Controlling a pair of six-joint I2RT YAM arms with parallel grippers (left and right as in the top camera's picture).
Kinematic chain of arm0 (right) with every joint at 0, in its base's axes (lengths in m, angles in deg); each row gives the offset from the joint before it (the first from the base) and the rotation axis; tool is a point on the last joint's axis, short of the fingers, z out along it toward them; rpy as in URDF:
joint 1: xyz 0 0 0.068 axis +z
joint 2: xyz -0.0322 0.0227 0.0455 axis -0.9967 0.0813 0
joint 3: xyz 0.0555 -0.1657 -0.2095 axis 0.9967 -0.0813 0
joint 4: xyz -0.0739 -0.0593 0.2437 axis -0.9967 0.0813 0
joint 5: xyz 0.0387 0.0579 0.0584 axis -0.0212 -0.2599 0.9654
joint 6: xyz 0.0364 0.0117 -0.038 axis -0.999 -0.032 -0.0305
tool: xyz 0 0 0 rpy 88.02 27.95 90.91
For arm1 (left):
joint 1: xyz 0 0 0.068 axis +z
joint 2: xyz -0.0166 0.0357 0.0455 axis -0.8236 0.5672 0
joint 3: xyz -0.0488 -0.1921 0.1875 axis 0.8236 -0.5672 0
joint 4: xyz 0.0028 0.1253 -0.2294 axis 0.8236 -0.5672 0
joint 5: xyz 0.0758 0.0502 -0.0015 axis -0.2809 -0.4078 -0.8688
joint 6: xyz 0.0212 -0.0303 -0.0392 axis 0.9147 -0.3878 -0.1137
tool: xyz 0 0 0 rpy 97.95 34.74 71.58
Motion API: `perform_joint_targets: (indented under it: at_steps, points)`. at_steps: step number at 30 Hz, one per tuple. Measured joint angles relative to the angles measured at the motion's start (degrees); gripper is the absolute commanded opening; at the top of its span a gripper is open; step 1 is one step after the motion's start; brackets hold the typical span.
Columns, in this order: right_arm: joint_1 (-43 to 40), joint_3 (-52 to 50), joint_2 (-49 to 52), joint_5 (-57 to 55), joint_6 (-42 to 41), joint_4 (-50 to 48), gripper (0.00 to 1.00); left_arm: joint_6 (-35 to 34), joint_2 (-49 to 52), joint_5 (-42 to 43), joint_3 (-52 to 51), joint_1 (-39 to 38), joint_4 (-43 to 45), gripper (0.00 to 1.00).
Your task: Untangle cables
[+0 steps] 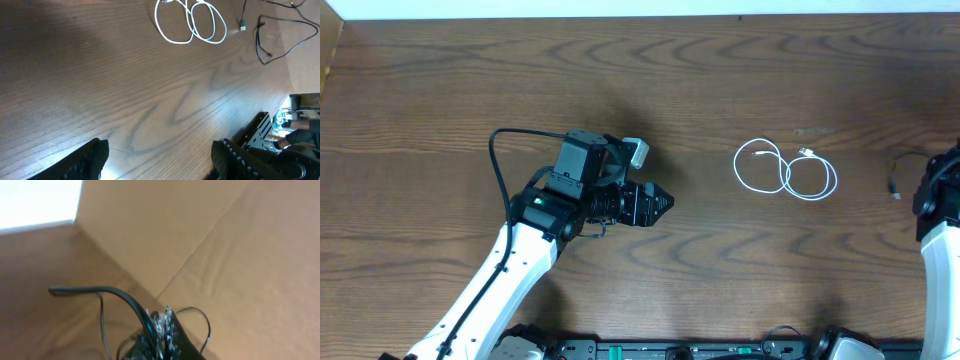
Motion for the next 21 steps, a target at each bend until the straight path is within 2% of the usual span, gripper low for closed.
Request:
perform_joint_targets:
  at_steps: [6, 12, 21]
  points:
    - [-0.07, 0.0, 2.1, 3.5, -1.7, 5.7, 0.01, 0.0, 0.0, 0.0, 0.0, 0.0, -0.07, 0.71]
    - [-0.2, 0.0, 7.15, 5.68, -4.2, 7.04, 0.01, 0.0, 0.0, 0.0, 0.0, 0.0, -0.13, 0.71]
    - [-6.78, 0.0, 15.15, 17.94, -15.34, 9.68, 0.01, 0.0, 0.0, 0.0, 0.0, 0.0, -0.13, 0.71]
